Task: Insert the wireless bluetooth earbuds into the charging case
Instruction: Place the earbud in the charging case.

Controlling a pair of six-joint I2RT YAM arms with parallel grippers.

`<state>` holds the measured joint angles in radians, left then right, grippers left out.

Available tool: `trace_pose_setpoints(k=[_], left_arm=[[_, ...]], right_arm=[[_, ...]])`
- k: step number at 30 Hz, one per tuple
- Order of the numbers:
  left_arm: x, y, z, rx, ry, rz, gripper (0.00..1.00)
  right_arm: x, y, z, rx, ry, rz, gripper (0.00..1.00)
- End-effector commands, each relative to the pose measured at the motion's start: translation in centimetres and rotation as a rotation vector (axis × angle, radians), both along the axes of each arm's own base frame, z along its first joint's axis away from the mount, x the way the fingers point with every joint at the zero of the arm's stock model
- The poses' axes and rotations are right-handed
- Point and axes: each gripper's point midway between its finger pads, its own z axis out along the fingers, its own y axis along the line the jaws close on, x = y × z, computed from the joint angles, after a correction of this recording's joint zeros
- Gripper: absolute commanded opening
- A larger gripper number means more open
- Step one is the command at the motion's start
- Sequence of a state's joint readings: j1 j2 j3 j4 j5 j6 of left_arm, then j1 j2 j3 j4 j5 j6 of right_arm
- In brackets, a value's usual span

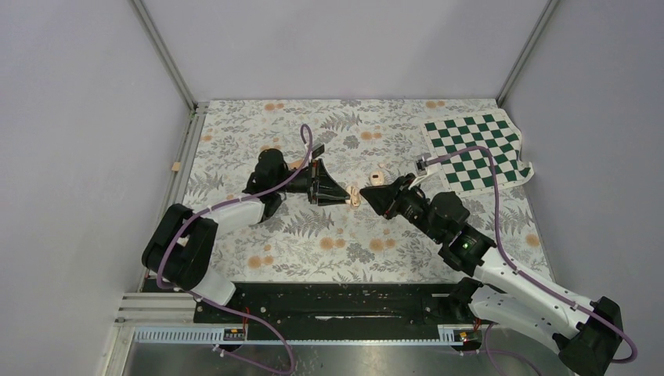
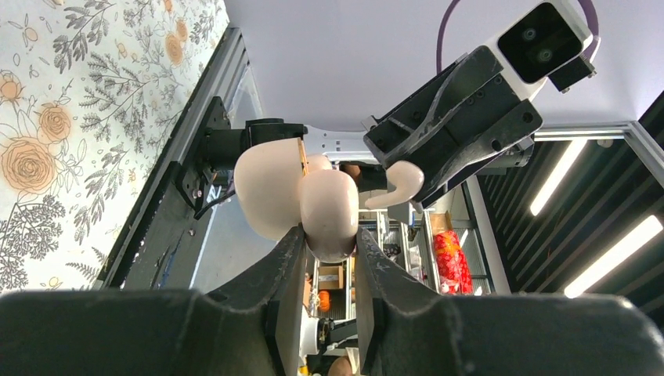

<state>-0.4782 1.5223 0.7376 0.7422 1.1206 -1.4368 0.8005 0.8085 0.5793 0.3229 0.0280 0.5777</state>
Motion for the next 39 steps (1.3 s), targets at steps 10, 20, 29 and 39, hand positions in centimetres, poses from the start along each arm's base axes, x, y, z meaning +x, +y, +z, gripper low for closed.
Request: trace_pose_setpoints(k=[10,20,29,39], left_arm=[[-1.6,0.4,3.7,-0.197,0.005,-0.106,0.0],[-2.6,0.6,4.5,-0.189,-0.003,-0.157,0.0],[-3.4,0.8,4.7,-0.179,0.003,-0.191,0.0],[-3.4,0.6,4.9,-0.185,0.009,-0.189,0.0]], right_arm=[[-1.9,0.8,2.1,0.009,-0.096,0.114,0.0],[-2.4,0.7,3.8,0.011,-0.146,0.135,0.0],[-2.3,1.1,5.0,0.032,-0.177,0.149,0.0],[-2.4,2.2,4.0,0.042,-0.144,0.189,0.0]])
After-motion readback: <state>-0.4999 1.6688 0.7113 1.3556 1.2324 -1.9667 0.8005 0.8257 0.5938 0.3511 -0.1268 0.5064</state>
